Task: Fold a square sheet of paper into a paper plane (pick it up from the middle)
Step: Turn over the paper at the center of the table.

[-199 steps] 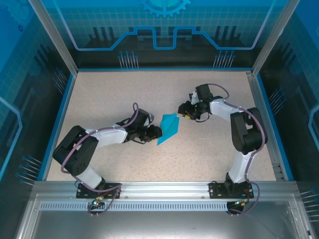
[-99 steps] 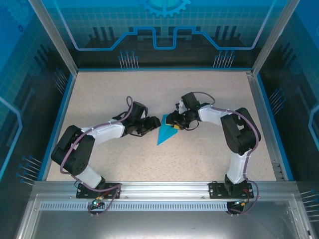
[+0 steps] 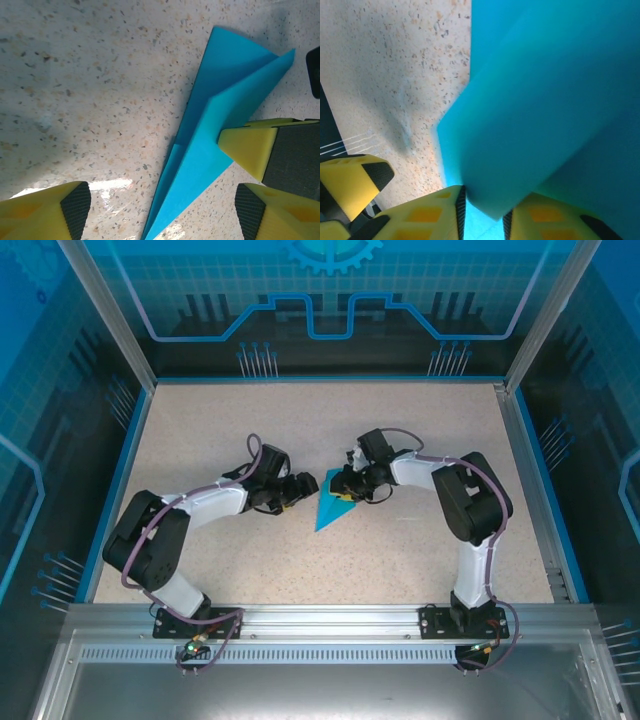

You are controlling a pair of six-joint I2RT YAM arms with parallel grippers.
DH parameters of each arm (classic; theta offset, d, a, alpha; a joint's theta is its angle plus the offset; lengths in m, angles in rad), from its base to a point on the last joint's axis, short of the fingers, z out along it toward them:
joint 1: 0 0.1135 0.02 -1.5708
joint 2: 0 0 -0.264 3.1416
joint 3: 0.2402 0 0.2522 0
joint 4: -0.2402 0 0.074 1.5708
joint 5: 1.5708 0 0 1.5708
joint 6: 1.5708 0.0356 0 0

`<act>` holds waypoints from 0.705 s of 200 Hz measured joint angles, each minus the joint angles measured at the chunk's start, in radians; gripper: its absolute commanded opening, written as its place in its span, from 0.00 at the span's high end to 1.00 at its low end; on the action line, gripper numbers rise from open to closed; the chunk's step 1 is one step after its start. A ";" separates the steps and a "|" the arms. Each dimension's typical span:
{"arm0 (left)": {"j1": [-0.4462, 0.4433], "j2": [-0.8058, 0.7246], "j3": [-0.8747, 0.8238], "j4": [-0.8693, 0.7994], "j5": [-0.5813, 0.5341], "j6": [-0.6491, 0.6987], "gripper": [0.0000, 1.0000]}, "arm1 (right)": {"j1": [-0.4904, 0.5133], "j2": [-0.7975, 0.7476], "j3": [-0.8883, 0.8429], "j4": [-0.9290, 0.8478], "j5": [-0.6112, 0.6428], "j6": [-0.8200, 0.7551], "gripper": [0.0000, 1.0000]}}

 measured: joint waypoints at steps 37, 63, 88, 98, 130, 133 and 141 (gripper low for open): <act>0.035 0.000 0.000 -0.024 0.013 0.038 0.13 | 0.003 0.000 -0.015 0.090 -0.026 0.029 0.95; 0.073 -0.005 0.000 -0.032 0.057 0.068 0.06 | 0.003 -0.013 -0.042 0.138 -0.031 0.045 0.96; 0.107 -0.034 -0.008 -0.014 0.133 0.084 0.01 | -0.002 -0.053 -0.053 0.183 -0.072 0.060 0.96; 0.117 -0.052 -0.013 0.003 0.174 0.082 0.02 | -0.011 -0.074 -0.053 0.216 -0.109 0.069 0.96; 0.132 -0.092 -0.029 0.129 0.315 0.022 0.01 | -0.061 -0.112 -0.027 0.298 -0.232 0.098 0.96; 0.132 -0.092 -0.029 0.142 0.328 0.012 0.01 | -0.066 -0.113 -0.023 0.304 -0.242 0.103 0.96; 0.132 -0.092 -0.029 0.173 0.360 -0.009 0.01 | -0.080 -0.116 -0.009 0.319 -0.272 0.112 0.95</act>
